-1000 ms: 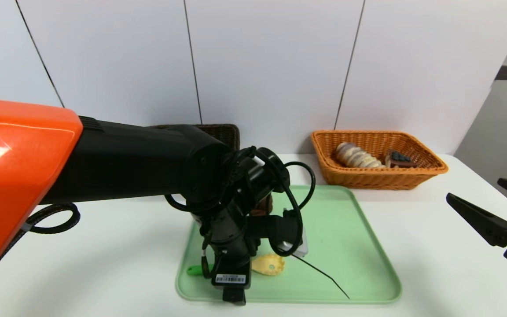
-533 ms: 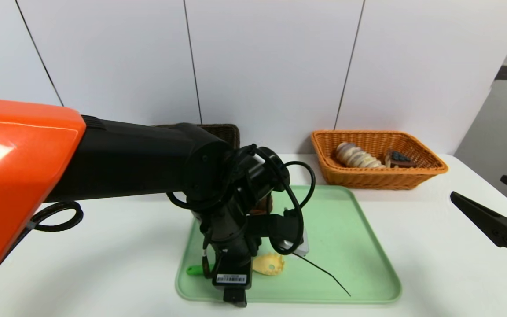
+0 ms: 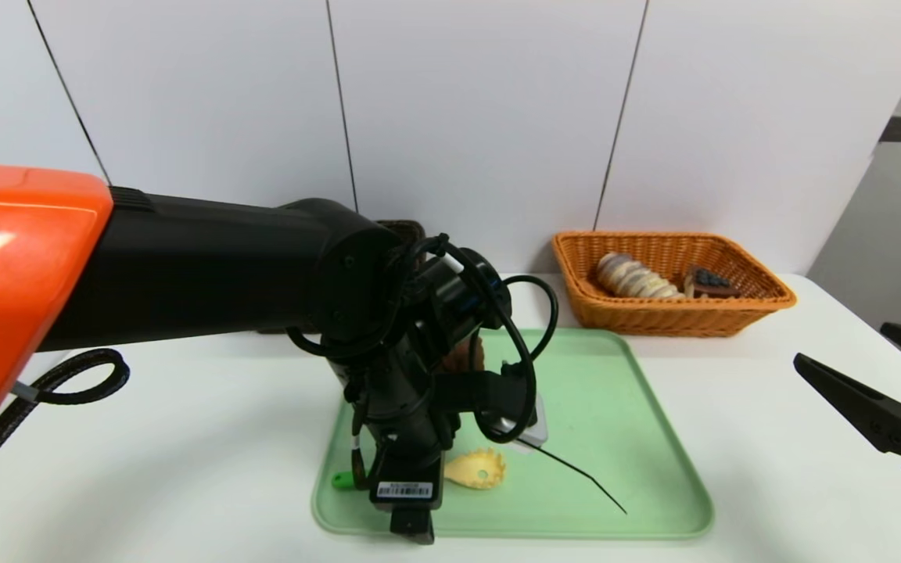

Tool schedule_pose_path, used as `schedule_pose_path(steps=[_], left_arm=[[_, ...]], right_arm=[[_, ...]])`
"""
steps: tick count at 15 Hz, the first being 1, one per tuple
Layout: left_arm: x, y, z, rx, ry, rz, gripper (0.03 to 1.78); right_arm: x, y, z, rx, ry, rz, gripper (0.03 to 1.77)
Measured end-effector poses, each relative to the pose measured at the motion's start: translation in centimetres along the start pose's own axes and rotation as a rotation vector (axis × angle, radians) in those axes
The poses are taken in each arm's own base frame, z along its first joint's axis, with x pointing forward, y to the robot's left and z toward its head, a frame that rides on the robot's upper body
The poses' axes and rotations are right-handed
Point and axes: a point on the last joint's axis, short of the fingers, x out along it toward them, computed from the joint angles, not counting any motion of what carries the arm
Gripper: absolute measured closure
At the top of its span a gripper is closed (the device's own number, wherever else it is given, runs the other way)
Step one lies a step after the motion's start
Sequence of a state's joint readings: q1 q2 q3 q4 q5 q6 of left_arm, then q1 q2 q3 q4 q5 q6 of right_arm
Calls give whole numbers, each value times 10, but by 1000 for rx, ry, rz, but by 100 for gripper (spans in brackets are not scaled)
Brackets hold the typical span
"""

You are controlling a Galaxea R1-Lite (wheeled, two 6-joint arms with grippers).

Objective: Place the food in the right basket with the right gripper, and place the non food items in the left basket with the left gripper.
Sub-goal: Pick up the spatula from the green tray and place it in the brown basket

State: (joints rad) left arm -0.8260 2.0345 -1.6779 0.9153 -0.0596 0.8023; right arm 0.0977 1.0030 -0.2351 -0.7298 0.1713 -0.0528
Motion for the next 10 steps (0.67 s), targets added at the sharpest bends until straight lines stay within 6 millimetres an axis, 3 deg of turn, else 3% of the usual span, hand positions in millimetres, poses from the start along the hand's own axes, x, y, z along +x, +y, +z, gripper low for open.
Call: schedule_pose_path(steps=[10], left_arm=[[15, 12, -2, -24, 19, -10, 12]], right_arm=[[-2, 1, 1, 0, -12, 14, 10]])
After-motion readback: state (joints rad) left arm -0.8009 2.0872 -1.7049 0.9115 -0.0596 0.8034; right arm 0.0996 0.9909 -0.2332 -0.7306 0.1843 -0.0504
